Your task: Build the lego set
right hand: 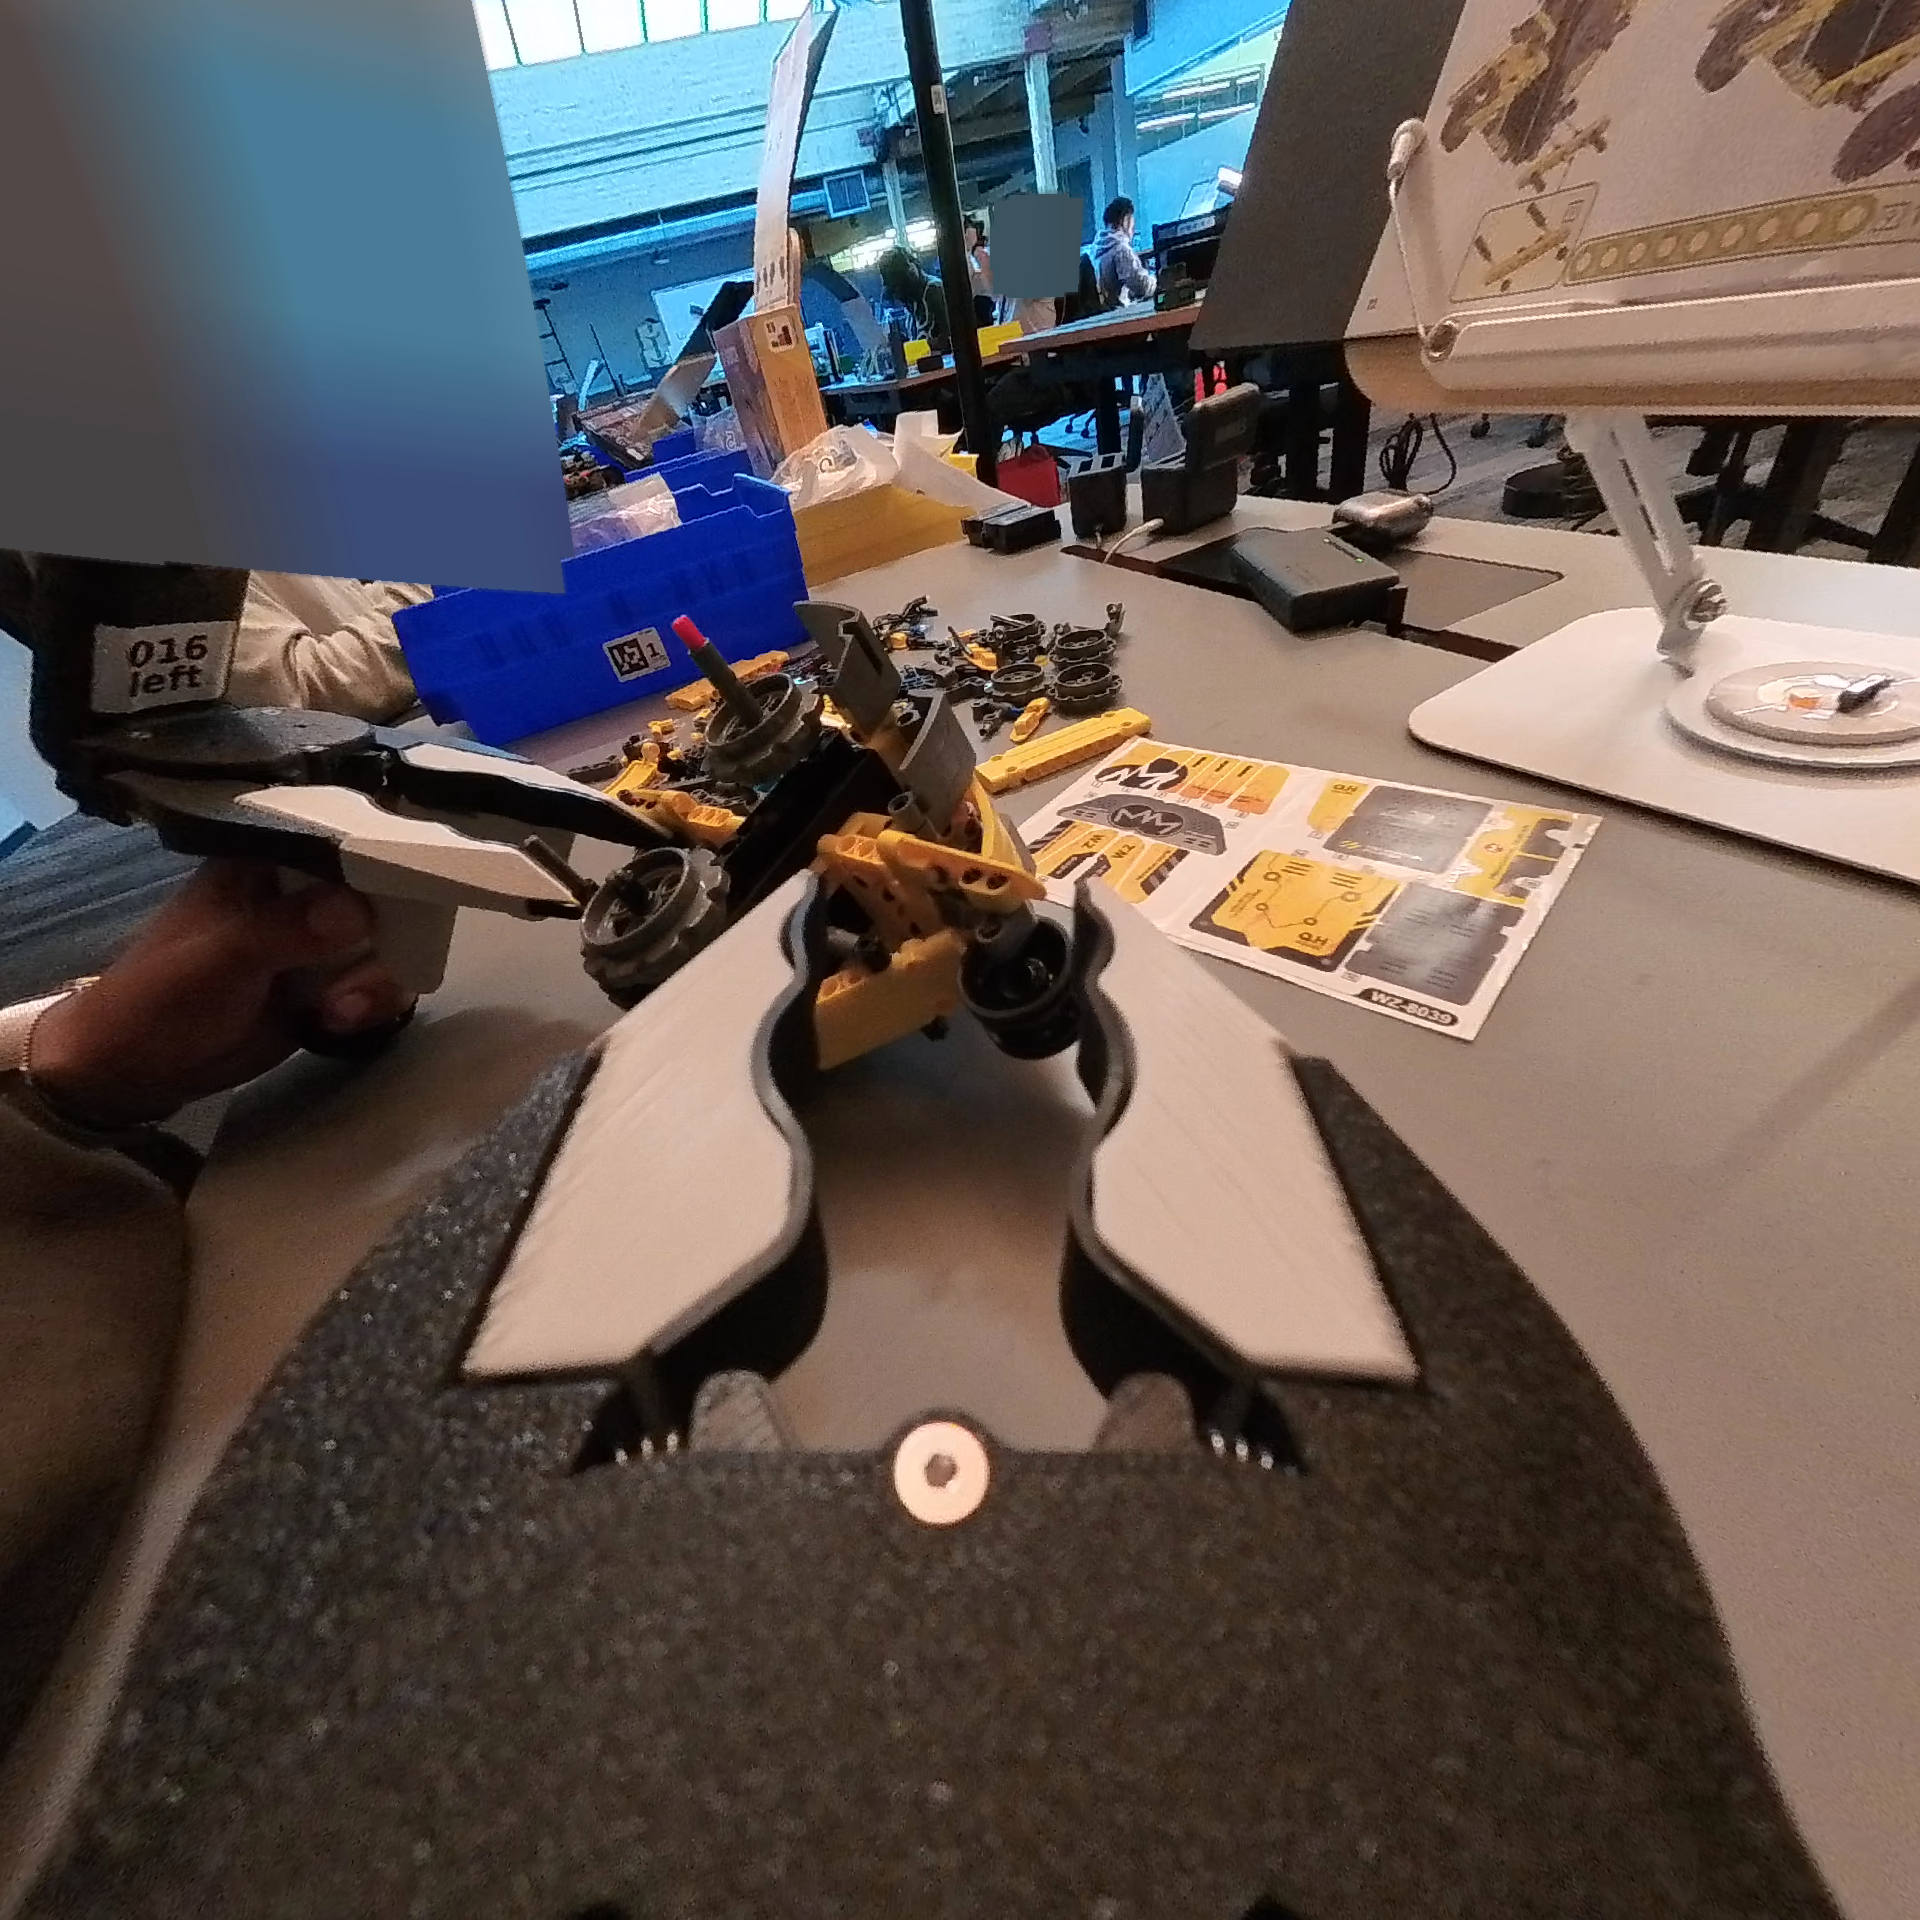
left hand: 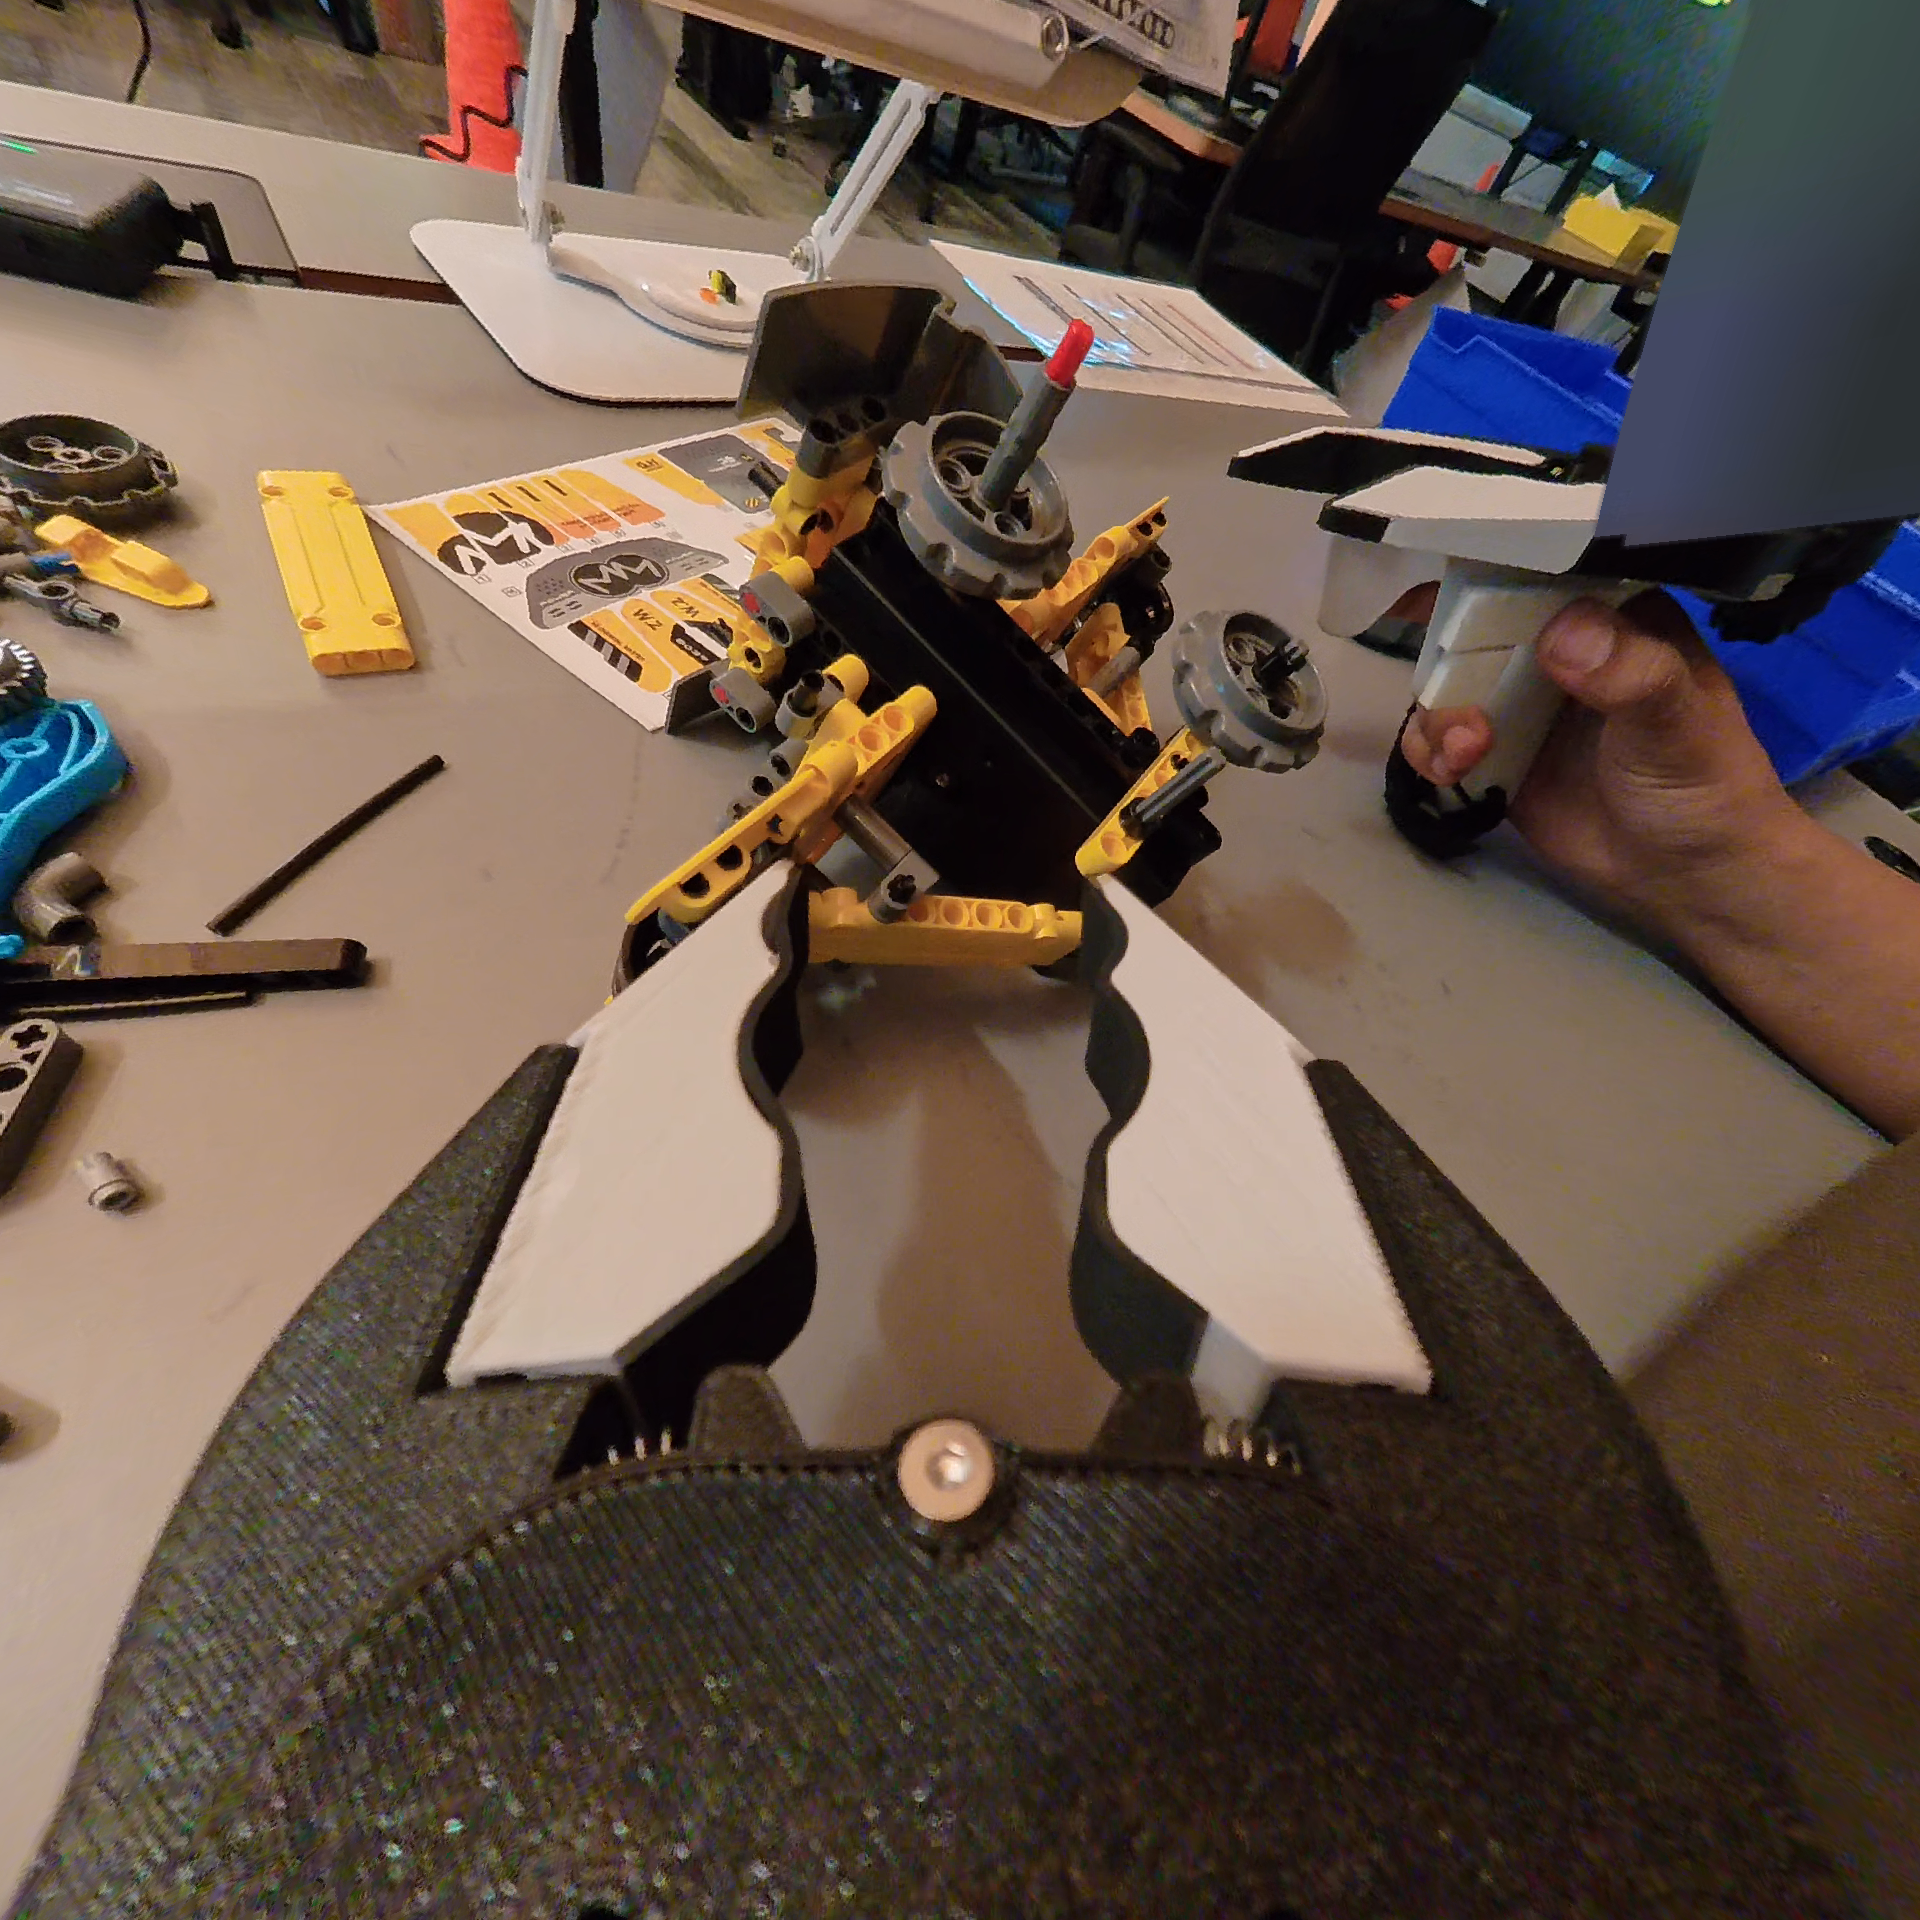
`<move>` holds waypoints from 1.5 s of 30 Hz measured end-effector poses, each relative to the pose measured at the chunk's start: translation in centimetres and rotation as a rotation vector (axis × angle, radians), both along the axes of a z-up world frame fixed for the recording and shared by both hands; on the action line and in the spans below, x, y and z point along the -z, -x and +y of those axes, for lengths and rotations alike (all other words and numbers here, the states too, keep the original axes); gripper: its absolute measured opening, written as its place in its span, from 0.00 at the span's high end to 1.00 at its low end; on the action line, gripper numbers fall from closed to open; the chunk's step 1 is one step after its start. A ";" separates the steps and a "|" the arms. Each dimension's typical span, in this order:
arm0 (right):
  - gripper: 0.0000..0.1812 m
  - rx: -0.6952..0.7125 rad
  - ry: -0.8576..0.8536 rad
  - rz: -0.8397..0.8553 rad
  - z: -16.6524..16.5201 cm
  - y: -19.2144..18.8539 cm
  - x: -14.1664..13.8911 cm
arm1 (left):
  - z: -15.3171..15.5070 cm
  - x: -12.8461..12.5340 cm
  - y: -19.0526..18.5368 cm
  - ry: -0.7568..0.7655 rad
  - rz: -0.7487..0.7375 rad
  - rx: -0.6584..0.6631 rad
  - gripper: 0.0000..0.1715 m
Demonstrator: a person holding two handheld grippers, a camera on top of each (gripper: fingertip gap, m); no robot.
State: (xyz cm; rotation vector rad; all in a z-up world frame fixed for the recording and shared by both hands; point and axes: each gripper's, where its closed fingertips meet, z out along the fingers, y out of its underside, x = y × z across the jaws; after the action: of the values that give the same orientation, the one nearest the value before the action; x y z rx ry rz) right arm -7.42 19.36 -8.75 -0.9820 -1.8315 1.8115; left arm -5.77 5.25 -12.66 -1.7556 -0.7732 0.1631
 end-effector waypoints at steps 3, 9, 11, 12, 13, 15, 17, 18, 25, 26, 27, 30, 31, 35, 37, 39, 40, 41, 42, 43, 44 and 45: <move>0.75 0.006 -0.005 0.006 0.0 0.0 0.0 | 0.0 -0.1 0.0 -0.003 0.003 0.000 0.71; 0.74 0.019 -0.014 0.018 0.1 0.0 -0.1 | -0.3 -0.5 0.0 -0.034 0.015 -0.012 0.70; 0.74 0.021 -0.011 0.013 0.1 0.0 -0.1 | -0.7 -1.1 0.0 -0.083 0.015 -0.017 0.71; 0.74 0.021 -0.006 0.011 0.2 0.1 -0.1 | -1.0 -1.3 0.0 -0.104 0.009 -0.019 0.72; 0.74 0.021 0.001 0.011 0.2 0.1 -0.2 | -1.4 -1.4 0.1 -0.117 0.000 -0.024 0.73; 0.74 0.025 0.018 0.019 0.5 0.1 -0.4 | -2.2 -1.6 0.4 -0.135 -0.018 -0.038 0.75; 0.74 0.031 0.035 0.018 0.7 0.1 -0.6 | -3.3 -2.0 0.9 -0.143 -0.014 -0.067 0.74; 0.74 0.031 0.042 0.016 0.8 0.1 -0.6 | -4.0 -2.3 1.2 -0.144 0.000 -0.085 0.74; 0.74 0.030 0.049 0.005 0.8 0.2 -0.5 | -6.4 -2.7 2.6 -0.106 0.036 -0.143 0.74; 0.74 0.030 0.050 0.005 0.9 0.2 -0.5 | -6.5 -2.7 2.6 -0.104 0.036 -0.144 0.74; 0.74 0.030 0.052 0.005 0.9 0.2 -0.5 | -6.5 -2.6 2.6 -0.101 0.034 -0.144 0.74; 0.74 0.031 0.058 0.004 1.0 0.2 -0.6 | -6.5 -2.3 2.6 -0.092 0.028 -0.143 0.73; 0.74 0.032 0.059 0.004 1.0 0.2 -0.6 | -6.6 -2.3 2.6 -0.086 0.030 -0.146 0.73; 0.74 0.031 0.056 0.007 1.0 0.2 -0.6 | -7.7 -2.2 3.2 -0.060 0.039 -0.176 0.73; 0.74 0.030 0.051 0.008 0.9 0.2 -0.6 | -8.6 -2.3 3.6 -0.045 0.047 -0.203 0.73; 0.74 0.030 0.045 0.009 0.8 0.2 -0.5 | -9.8 -2.4 4.2 -0.020 0.057 -0.240 0.74; 0.74 0.030 0.044 0.009 0.8 0.2 -0.5 | -10.4 -2.4 4.5 -0.006 0.062 -0.262 0.75; 0.74 0.030 0.044 0.008 0.8 0.2 -0.5 | -11.1 -2.5 4.8 0.005 0.068 -0.281 0.75; 0.74 0.030 0.045 0.007 0.8 0.2 -0.5 | -11.8 -2.6 5.1 0.015 0.072 -0.301 0.76; 0.74 0.031 0.048 0.005 0.9 0.2 -0.5 | -12.5 -2.6 5.5 0.026 0.075 -0.324 0.77; 0.74 0.031 0.051 0.004 0.9 0.2 -0.5 | -13.2 -2.7 5.7 0.035 0.077 -0.344 0.77; 0.74 0.032 0.054 0.003 0.9 0.3 -0.5 | -13.9 -2.7 6.0 0.042 0.078 -0.361 0.78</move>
State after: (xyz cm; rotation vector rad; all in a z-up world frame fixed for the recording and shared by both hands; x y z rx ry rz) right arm -7.68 20.31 -8.24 -1.0217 -1.7636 1.8513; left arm -11.77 -8.62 -9.91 -1.6254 -1.0306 0.4903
